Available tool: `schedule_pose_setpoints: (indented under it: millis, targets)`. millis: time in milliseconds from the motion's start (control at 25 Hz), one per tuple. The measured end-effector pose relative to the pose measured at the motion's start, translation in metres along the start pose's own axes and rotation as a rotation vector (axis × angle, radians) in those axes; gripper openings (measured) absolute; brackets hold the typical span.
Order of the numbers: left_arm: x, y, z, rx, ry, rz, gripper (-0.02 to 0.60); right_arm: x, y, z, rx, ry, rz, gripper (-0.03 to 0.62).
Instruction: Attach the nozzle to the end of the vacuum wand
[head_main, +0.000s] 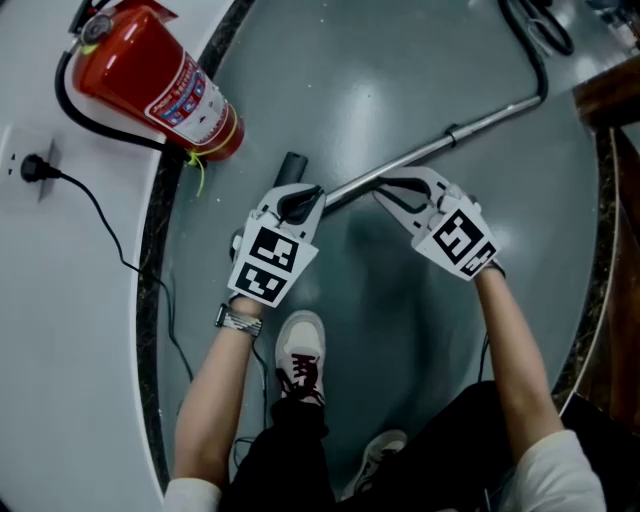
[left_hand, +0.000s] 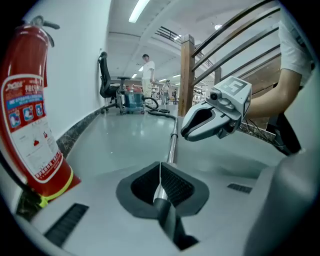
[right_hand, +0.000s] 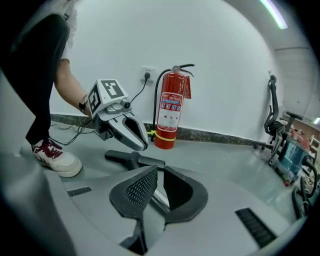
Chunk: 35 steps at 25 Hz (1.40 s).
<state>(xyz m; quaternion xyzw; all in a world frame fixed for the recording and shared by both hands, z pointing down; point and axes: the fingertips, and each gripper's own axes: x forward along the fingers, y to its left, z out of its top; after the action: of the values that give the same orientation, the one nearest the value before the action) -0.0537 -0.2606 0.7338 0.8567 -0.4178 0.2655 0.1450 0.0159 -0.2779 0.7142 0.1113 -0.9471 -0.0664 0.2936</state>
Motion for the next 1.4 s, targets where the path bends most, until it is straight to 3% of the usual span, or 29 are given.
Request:
schedule_pose_setpoints:
  millis: [240, 600, 920, 1400]
  targets:
    - [-0.02, -0.006, 0.027, 0.115, -0.051, 0.044, 0.002, -0.018, -0.009, 0.019, 0.006, -0.037, -0.056, 0.035]
    - [-0.048, 0.0, 0.04, 0.211, -0.087, 0.113, 0.002, -0.035, -0.009, 0.053, -0.034, -0.074, -0.07, 0.028]
    - [-0.074, 0.015, 0.062, 0.242, -0.13, 0.183, 0.002, -0.047, -0.016, 0.062, -0.063, -0.058, -0.12, 0.026]
    - [-0.089, 0.009, 0.076, 0.253, -0.153, 0.216, 0.002, -0.071, -0.029, 0.074, -0.051, -0.069, -0.198, 0.026]
